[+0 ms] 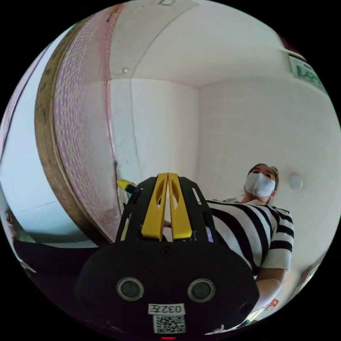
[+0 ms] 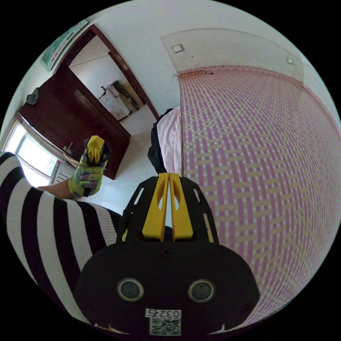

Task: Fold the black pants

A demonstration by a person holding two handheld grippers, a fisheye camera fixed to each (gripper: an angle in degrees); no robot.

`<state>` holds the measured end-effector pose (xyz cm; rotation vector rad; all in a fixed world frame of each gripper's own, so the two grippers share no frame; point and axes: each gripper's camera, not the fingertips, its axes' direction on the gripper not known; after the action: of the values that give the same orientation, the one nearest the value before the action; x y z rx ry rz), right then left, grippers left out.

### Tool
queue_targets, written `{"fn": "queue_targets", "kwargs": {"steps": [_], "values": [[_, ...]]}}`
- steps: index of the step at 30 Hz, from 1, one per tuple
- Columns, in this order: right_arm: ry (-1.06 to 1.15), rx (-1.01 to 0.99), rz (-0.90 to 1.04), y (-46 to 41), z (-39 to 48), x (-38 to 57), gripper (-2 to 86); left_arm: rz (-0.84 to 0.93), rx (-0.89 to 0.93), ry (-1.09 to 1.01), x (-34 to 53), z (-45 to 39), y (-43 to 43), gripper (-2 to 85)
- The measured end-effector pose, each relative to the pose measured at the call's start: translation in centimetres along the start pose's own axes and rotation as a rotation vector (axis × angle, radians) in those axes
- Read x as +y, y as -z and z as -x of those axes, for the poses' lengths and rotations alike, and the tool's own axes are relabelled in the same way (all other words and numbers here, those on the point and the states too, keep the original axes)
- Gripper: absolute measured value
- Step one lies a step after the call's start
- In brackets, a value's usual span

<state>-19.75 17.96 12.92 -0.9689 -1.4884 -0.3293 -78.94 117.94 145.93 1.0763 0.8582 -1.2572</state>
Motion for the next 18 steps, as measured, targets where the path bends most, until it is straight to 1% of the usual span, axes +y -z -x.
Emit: {"fn": "queue_targets", "kwargs": {"steps": [1, 2, 4, 6, 8, 9, 11, 12, 14, 15, 17, 18], "values": [[0.02, -0.003, 0.004, -0.5, -0.6, -1.5, -1.0, 0.025, -0.076, 0.001, -1.8, 0.6, -0.3, -0.9], [0.025, -0.015, 0.01, -0.8, -1.4, -3.1, -1.0, 0.024, -0.115, 0.007, -3.4, 1.4, -0.4, -0.8], [0.019, -0.055, -0.02, -0.6, -2.6, -5.3, -1.0, -0.002, -0.152, 0.028, -5.8, 2.7, -0.1, -0.6], [0.011, -0.078, -0.05, -0.3, -3.6, -7.2, -1.0, -0.07, -0.14, 0.02, -8.1, 4.2, 0.7, -0.1], [-0.007, -0.077, -0.053, -0.3, -4.8, -9.1, -1.0, -0.165, -0.125, 0.05, -10.7, 6.6, 1.9, 2.9], [-0.014, -0.078, -0.05, -0.3, -5.1, -9.6, -1.0, -0.183, -0.13, 0.064, -11.3, 7.2, 2.2, 4.1], [-0.035, -0.077, -0.056, 0.3, -5.6, -10.8, -1.0, -0.212, -0.237, 0.145, -13.9, 9.8, 3.8, 9.3], [-0.037, -0.071, -0.058, 0.5, -5.7, -11.1, -1.0, -0.211, -0.269, 0.165, -14.5, 10.5, 4.3, 10.1], [-0.06, -0.031, -0.053, 0.8, -5.8, -11.7, -1.0, -0.267, -0.383, 0.241, -16.9, 13.3, 7.5, 13.1], [-0.073, -0.022, -0.049, 0.8, -5.9, -11.9, -1.0, -0.28, -0.408, 0.265, -17.5, 14.0, 8.4, 13.7], [-0.154, -0.002, -0.038, 0.9, -6.2, -12.2, -1.0, -0.324, -0.553, 0.346, -20.0, 16.6, 12.2, 14.2], [-0.178, 0.002, -0.037, 0.9, -6.2, -12.3, -1.0, -0.322, -0.593, 0.37, -20.6, 17.2, 13.0, 14.3]]}}
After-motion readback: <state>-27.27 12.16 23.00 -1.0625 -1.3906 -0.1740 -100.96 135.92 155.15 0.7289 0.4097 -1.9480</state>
